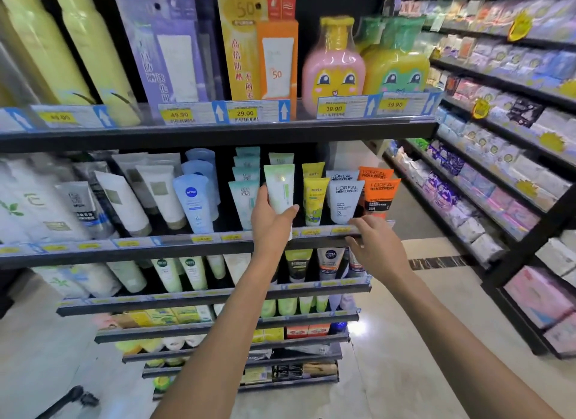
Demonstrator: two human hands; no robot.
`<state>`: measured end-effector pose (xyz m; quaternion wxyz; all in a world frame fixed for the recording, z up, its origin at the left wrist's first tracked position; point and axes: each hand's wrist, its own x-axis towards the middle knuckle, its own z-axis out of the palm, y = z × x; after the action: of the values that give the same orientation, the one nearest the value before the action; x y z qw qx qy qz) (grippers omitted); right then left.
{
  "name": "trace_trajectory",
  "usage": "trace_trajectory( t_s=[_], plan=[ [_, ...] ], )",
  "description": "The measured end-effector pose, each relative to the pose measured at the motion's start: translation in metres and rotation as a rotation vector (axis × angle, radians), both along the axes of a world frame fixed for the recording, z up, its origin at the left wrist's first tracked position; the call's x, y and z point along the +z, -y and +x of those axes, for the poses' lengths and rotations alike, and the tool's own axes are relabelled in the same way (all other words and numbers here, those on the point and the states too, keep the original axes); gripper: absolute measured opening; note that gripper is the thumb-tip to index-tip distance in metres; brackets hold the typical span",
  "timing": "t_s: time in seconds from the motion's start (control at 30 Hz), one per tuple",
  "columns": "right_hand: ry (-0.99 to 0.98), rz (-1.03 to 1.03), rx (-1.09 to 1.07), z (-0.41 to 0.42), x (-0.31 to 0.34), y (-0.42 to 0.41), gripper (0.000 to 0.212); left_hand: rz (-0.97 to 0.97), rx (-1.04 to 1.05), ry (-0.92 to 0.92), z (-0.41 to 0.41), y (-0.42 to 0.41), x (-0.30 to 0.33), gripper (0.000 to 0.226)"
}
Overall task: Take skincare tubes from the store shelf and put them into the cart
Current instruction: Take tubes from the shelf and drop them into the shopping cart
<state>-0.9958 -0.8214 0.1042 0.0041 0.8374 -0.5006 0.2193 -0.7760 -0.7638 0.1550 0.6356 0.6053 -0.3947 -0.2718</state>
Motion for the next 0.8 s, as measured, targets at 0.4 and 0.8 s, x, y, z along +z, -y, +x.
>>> trace_trajectory(
  t_s=[0.4,0.8],
  plan=[
    [0.071,-0.056,0.067,-0.010,-0.017,0.011,0.037,0.050,0.100,0.103,-0.010,0.039,0.001,0.061],
    [0.099,-0.014,0.066,-0.010,-0.020,0.010,0.041,0.168,0.192,0.277,-0.008,0.060,-0.011,0.049]
  ],
)
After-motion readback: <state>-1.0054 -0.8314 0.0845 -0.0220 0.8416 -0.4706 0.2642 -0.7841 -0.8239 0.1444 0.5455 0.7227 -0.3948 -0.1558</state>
